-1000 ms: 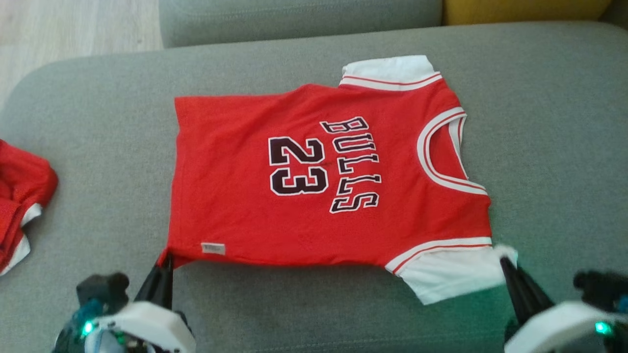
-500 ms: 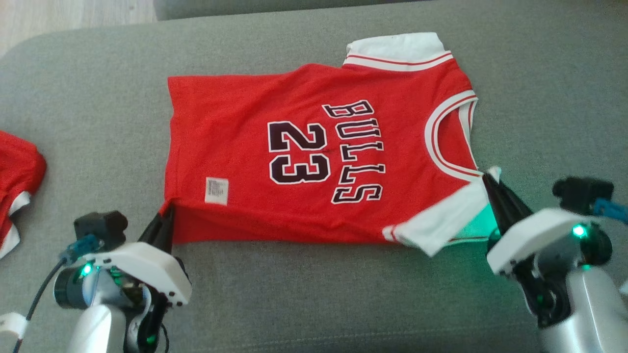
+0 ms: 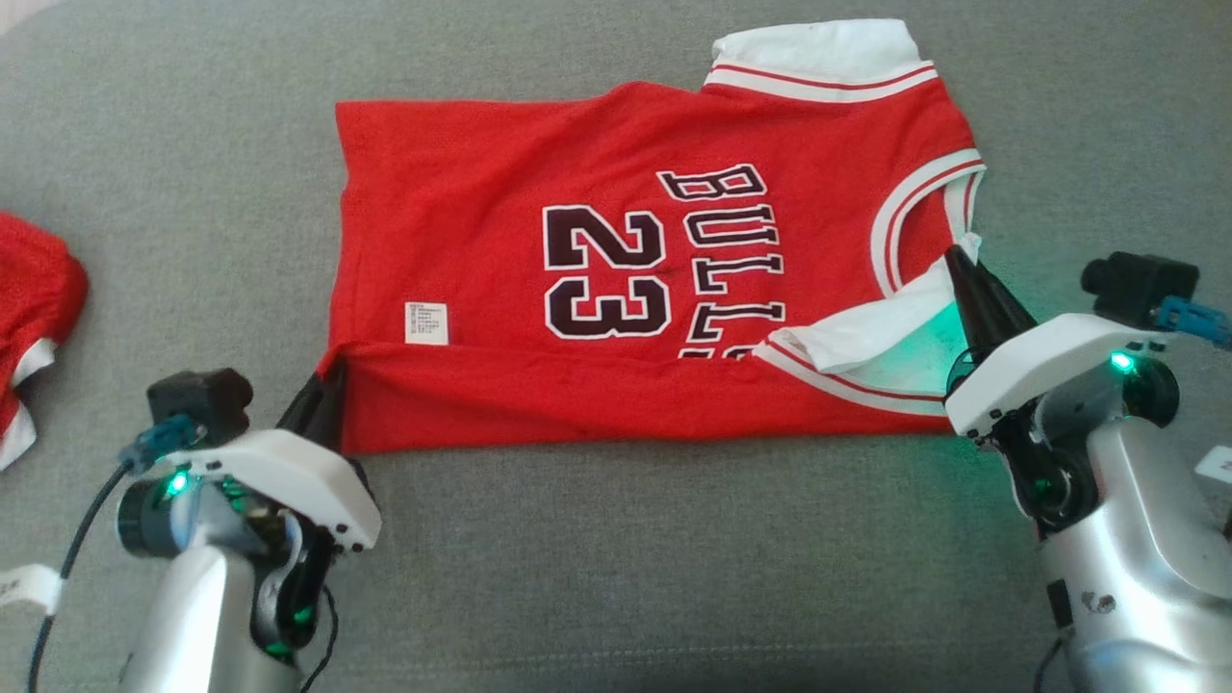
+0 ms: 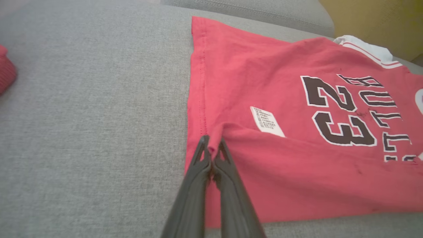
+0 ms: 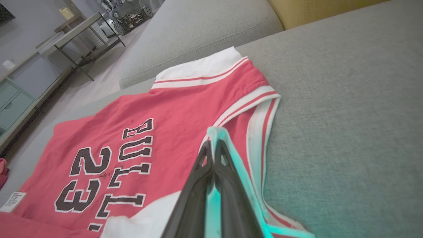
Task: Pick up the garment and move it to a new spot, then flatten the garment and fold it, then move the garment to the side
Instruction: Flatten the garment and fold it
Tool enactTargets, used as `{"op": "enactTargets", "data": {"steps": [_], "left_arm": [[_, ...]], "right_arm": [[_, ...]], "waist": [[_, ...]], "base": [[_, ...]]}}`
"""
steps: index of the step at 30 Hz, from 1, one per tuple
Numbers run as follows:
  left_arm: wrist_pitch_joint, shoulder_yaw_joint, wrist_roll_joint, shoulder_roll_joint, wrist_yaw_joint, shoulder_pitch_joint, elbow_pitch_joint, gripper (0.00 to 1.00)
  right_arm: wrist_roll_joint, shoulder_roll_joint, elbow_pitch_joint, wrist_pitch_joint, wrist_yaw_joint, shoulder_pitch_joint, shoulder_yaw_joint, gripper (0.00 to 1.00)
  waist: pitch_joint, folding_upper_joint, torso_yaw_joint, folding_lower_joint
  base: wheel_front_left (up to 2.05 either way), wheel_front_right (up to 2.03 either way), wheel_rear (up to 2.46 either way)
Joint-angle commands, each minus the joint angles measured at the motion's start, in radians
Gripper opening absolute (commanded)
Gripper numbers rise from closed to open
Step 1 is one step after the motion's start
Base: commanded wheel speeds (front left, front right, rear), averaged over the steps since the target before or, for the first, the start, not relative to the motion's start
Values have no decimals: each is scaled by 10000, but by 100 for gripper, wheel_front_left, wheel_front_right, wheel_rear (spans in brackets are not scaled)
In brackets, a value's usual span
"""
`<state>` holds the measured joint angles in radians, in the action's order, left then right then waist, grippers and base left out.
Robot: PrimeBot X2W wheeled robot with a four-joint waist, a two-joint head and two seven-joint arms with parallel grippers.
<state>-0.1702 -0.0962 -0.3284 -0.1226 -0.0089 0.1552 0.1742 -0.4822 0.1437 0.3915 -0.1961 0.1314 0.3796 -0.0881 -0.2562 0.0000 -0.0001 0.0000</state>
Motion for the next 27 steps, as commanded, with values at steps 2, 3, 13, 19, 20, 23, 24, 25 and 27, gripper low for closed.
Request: {"op": "enactTargets", "data": {"steps": [2,3,13,19,20,23,24,25,27], "left_arm": [[312,216,-102,-76,-59,558,21,45],[398,198,-87,-65,-58,589,132,100],[1923,275,-57,193,244,289,499,100],[3116,230,169,332,519,-32,311,100],[3347,212,227,349,566,-108,258,100],[3785,139,468,355,726,-319,126,100],[3899,94,644,310,802,-382,65,100],[3992,84,709,316,846,-448,0,100],[4107,46,844,313,913,-583,-82,100]], "right_arm": [[-211,180,125,422,-7,384,-355,64],[-295,175,229,587,-7,421,-423,100],[-226,542,71,2941,-7,166,-1164,100],[553,735,-558,3718,-7,-428,-1094,100],[638,708,-709,3780,-7,-582,-1028,100],[1084,659,-1229,3888,-7,-1108,-798,100],[1236,624,-1431,3898,-7,-1307,-713,100],[1356,572,-1647,3889,-7,-1517,-638,100],[1666,500,-2043,3815,-7,-1963,-451,100]], "waist": [[-45,0,72,0],[-51,0,72,0],[112,0,23,0],[339,0,37,0],[392,0,34,0],[574,0,31,0],[630,0,26,0],[686,0,25,0],[789,0,24,0]], "base": [[0,0,0],[0,0,0],[0,0,0],[0,0,0],[0,0,0],[0,0,0],[0,0,0],[0,0,0],[0,0,0]]}}
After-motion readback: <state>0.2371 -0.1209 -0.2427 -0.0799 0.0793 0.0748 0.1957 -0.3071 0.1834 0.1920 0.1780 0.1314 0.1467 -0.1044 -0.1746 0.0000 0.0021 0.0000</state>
